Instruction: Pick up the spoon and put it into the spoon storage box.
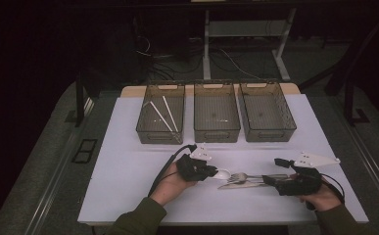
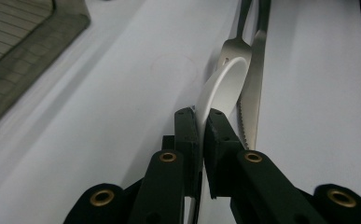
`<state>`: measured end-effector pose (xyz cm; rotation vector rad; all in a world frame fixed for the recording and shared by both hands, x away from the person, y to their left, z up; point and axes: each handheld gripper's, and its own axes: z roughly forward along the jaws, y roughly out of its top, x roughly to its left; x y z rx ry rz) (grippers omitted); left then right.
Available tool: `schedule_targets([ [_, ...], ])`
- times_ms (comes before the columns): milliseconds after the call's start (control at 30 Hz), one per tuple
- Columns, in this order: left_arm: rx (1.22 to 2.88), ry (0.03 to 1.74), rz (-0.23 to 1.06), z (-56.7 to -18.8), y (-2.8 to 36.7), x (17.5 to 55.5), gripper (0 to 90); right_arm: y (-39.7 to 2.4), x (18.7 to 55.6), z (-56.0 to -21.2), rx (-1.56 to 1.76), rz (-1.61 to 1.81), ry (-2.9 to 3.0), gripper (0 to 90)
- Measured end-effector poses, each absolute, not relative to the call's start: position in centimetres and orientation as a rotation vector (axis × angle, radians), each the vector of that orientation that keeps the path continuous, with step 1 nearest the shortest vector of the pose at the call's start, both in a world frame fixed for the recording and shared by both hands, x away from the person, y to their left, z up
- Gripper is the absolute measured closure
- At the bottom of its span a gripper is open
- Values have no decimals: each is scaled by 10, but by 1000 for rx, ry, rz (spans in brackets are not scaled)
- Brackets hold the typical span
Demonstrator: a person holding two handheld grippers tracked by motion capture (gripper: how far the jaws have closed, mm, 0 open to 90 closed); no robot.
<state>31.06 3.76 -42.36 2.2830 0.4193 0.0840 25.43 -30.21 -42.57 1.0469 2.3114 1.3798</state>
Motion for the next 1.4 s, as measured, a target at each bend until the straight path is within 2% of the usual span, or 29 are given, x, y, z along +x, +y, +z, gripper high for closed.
schedule_targets([
  [500, 2254, 411, 70, -404, 50, 319, 839, -303, 255, -425, 1046, 1395, 2307, 184],
  [867, 2241, 377, 65, -391, 44, 328, 839, -302, 254, -425, 1053, 1391, 2306, 184],
  [1400, 2219, 338, 128, -354, 36, 360, 839, -302, 254, -425, 1058, 1397, 2299, 184],
])
